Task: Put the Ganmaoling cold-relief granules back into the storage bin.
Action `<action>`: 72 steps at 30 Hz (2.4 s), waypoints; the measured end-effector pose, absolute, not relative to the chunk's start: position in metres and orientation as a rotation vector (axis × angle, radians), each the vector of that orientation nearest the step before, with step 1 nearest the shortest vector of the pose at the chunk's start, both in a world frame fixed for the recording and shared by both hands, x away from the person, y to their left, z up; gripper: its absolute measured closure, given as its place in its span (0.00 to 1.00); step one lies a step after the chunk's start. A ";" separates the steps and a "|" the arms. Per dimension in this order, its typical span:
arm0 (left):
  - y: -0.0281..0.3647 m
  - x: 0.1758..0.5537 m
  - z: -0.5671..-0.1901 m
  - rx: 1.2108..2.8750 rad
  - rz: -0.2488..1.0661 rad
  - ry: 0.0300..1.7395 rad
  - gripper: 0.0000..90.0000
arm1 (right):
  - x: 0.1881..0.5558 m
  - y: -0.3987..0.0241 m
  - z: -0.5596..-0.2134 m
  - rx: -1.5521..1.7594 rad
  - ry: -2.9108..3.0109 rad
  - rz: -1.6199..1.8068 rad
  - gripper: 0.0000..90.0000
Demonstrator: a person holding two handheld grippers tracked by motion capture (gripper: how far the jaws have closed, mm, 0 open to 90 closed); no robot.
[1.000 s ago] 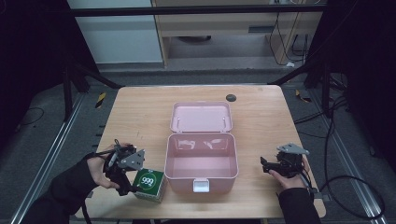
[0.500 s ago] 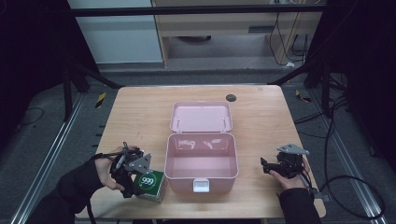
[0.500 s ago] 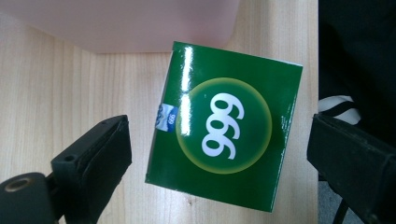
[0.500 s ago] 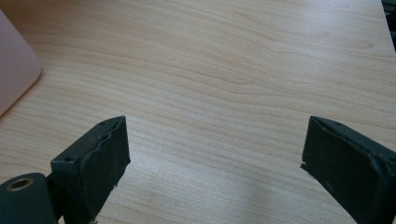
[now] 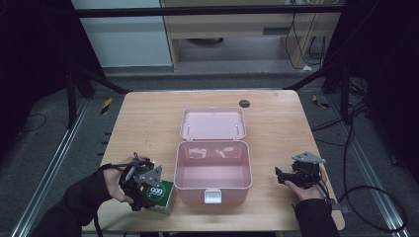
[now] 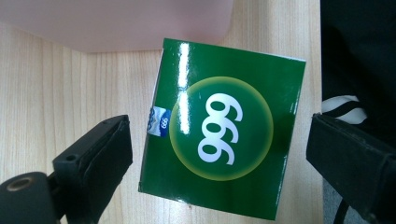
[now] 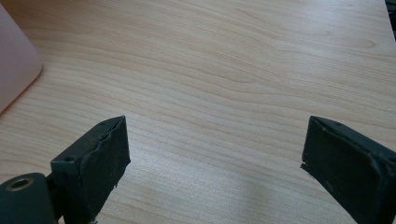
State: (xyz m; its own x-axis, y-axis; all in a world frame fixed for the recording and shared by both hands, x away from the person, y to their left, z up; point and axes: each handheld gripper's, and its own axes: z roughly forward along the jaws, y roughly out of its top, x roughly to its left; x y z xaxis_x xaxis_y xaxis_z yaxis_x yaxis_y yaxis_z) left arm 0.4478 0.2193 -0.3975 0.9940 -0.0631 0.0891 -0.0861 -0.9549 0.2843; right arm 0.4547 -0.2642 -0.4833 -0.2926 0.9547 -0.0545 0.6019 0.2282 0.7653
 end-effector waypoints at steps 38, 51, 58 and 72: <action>0.212 0.456 -0.431 2.859 0.013 -0.155 0.09 | 0.455 -0.263 -0.486 1.432 1.999 0.854 0.08; 0.210 0.456 -0.434 2.869 0.014 -0.165 0.12 | 0.455 -0.262 -0.486 1.431 2.001 0.853 0.08; 0.213 0.454 -0.432 2.876 0.011 -0.118 0.16 | 0.456 -0.263 -0.486 1.433 2.005 0.851 0.08; 0.231 0.450 -0.405 2.856 0.028 0.027 0.17 | 0.456 -0.263 -0.486 1.437 2.007 0.850 0.08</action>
